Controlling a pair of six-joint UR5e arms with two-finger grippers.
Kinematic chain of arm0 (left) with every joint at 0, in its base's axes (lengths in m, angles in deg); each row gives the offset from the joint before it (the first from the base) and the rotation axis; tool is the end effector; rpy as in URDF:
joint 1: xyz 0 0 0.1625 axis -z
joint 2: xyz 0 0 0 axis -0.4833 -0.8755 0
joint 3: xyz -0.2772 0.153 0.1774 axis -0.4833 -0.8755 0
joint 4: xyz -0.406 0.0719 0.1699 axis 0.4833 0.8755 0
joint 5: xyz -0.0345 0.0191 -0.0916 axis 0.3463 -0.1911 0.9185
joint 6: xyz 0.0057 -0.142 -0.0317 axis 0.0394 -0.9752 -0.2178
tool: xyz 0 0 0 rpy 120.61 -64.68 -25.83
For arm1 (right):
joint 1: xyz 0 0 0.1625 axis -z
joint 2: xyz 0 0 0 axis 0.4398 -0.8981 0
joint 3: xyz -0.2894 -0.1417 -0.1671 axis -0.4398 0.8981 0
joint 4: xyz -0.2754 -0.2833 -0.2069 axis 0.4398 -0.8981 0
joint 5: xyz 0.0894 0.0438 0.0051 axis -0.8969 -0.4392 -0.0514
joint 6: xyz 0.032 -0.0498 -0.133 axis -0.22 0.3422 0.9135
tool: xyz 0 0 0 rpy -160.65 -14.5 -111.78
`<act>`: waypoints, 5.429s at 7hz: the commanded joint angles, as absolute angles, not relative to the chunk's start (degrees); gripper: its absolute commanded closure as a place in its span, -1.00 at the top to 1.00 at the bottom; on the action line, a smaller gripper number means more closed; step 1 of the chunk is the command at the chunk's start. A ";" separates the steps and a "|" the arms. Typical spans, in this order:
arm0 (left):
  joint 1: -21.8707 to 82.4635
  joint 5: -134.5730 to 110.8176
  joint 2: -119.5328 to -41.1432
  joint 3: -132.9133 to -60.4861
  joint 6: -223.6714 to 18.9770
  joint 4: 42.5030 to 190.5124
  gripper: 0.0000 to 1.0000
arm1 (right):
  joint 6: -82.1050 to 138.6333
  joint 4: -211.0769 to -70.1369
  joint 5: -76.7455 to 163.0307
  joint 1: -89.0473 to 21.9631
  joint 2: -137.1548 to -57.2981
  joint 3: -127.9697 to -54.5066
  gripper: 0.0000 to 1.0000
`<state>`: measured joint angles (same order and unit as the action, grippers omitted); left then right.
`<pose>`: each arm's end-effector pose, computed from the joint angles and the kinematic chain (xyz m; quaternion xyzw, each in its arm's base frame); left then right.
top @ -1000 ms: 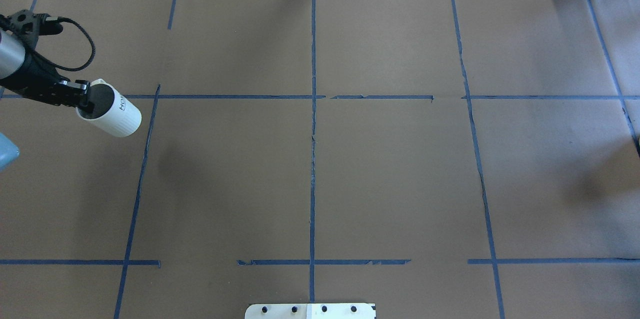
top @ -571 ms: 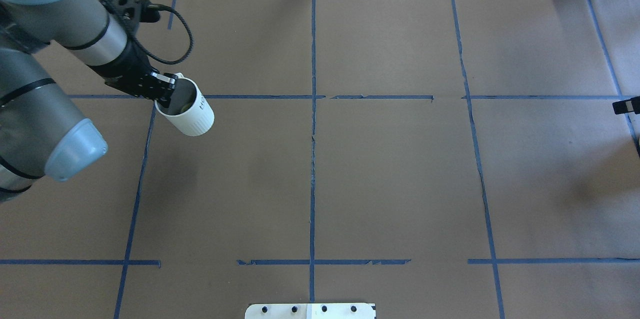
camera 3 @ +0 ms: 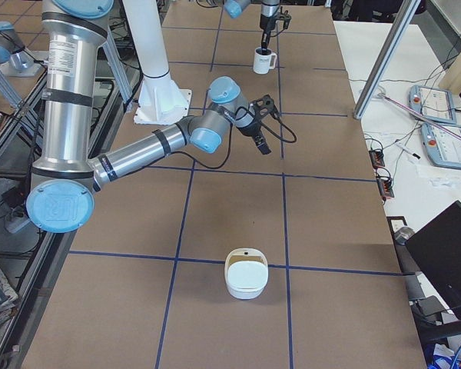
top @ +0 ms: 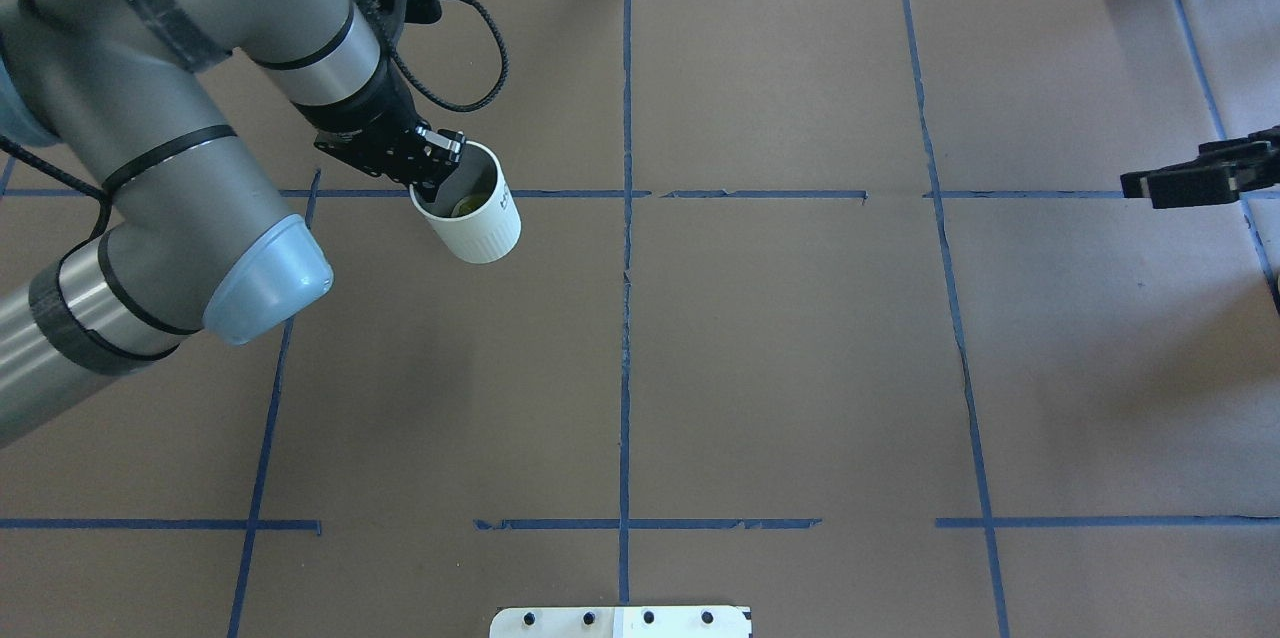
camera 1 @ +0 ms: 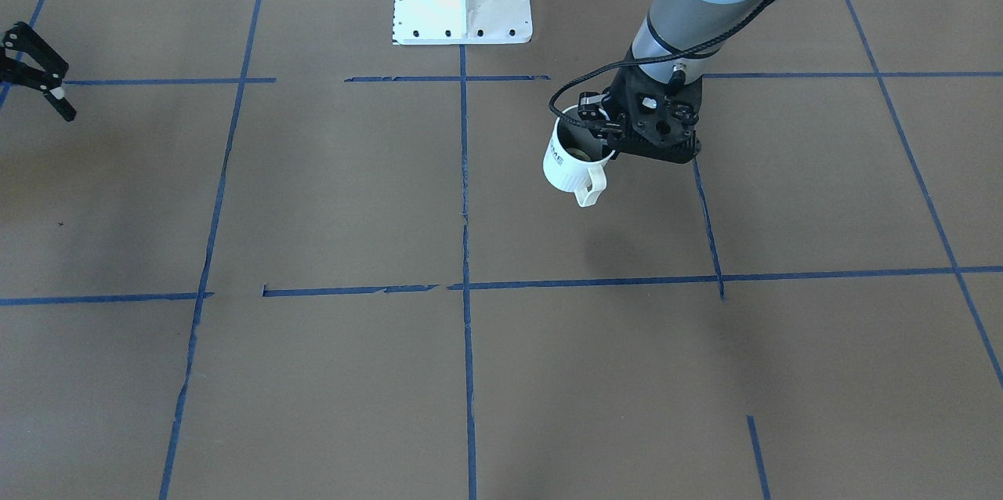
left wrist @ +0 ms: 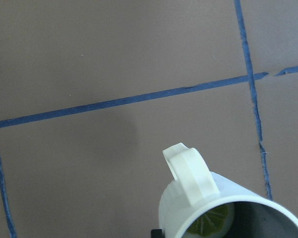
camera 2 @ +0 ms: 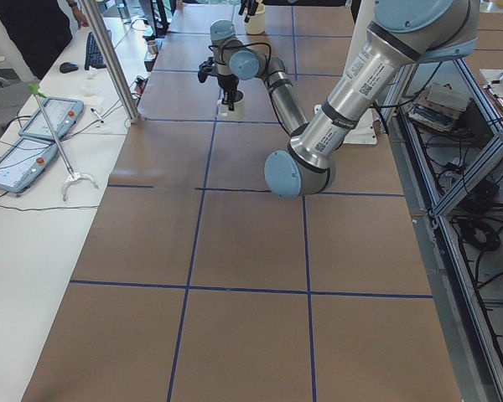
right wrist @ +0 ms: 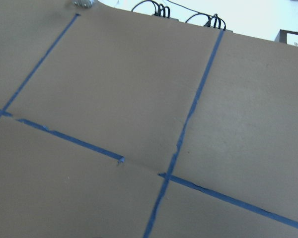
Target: Left arm hands cup to right arm to dump lemon
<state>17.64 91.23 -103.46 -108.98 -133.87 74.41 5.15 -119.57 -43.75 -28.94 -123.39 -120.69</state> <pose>0.4021 -0.4977 0.1037 0.0350 0.4294 0.0803 0.8989 -0.2247 -0.4672 0.3145 0.3054 -0.4201 -0.0528 0.8529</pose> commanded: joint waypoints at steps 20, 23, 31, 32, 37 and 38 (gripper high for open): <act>11.53 95.52 -119.28 -101.88 -161.80 69.84 -1.00 | 11.71 -110.18 32.24 23.19 -95.36 -109.25 0.98; 9.78 95.44 -114.91 -107.65 -161.53 68.43 -1.00 | 11.45 -107.91 32.33 22.84 -95.36 -109.07 0.98; 7.22 95.35 -115.15 -109.79 -161.80 67.90 -1.00 | 11.37 -107.45 32.33 21.96 -94.74 -108.29 0.91; 7.22 95.35 -115.15 -109.79 -161.80 67.90 -1.00 | 11.45 -107.45 32.33 21.96 -94.74 -108.11 0.78; 7.22 95.44 -115.15 -110.14 -162.41 67.90 -0.11 | 11.72 -107.37 32.33 21.96 -94.74 -107.31 -0.48; 7.14 95.35 -115.15 -110.14 -162.50 67.90 0.36 | 11.63 -107.37 32.41 22.13 -94.66 -107.32 -0.55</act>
<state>7.20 95.42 -115.12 -110.14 -162.39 67.90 11.70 -107.37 32.34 22.00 -94.73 -107.26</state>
